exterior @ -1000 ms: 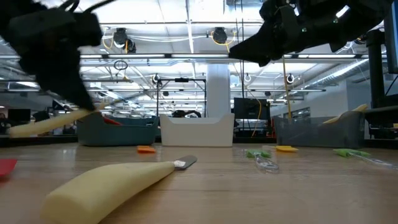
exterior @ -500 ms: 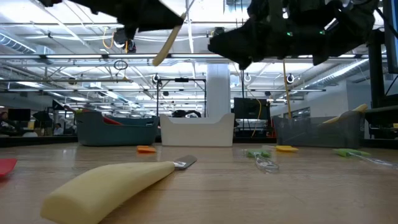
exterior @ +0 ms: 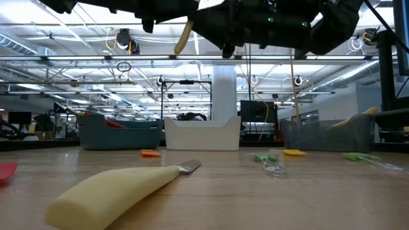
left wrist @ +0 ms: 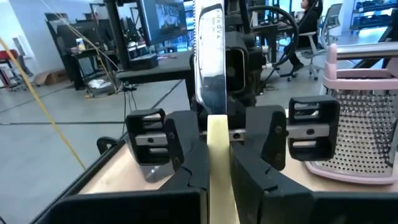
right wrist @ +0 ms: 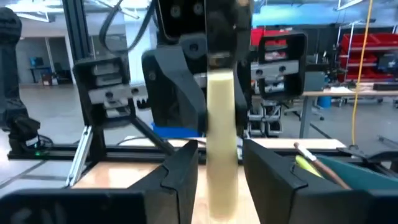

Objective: Pick & Place Kitchen Items
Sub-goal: Put the left yellow knife into the black bin

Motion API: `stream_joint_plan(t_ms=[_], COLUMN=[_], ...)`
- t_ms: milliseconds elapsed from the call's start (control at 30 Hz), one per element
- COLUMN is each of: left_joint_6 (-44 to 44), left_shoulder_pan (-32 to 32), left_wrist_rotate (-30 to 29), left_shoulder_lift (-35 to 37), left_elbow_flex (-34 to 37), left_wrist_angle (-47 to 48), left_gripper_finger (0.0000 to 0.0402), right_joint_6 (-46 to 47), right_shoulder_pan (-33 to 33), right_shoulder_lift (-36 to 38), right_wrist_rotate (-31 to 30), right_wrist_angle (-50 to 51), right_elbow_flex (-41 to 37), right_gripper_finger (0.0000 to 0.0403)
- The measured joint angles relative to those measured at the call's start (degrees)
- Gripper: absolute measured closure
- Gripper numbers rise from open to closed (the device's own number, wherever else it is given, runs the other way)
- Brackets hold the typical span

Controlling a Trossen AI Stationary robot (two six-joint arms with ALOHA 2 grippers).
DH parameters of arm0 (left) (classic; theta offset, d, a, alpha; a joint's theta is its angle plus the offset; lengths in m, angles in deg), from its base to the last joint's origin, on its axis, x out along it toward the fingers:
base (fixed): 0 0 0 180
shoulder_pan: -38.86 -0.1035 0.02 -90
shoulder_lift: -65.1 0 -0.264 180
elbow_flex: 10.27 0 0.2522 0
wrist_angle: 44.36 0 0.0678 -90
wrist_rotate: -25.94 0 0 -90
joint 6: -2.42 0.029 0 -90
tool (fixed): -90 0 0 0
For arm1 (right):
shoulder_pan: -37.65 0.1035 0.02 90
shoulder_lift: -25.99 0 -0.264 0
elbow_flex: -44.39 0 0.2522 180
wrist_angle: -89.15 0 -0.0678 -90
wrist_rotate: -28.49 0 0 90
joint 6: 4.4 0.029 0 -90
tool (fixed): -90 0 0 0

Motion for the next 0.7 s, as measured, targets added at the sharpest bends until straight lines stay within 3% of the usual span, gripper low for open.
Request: stream_joint_plan(t_ms=[167,433,700], left_joint_6=[1.7,1.5,1.2], left_shoulder_pan=[-0.1,-0.1,-0.1], left_wrist_rotate=[0.0,0.0,0.0], left_shoulder_lift=[0.0,0.0,0.0], left_elbow_flex=[0.0,0.0,0.0], left_wrist_angle=[-1.4,-2.2,-1.5], left_gripper_finger=[0.0369,0.0368,0.0367], right_joint_6=[-0.1,-1.3,-0.7], right_shoulder_pan=[0.0,0.0,0.0], right_shoulder_lift=[0.1,0.1,0.1], right_wrist_rotate=[0.0,0.1,0.1], right_wrist_angle=[0.3,0.8,1.4], right_elbow_flex=[0.1,0.1,0.0], right_gripper_finger=[0.0293,0.035,0.0344])
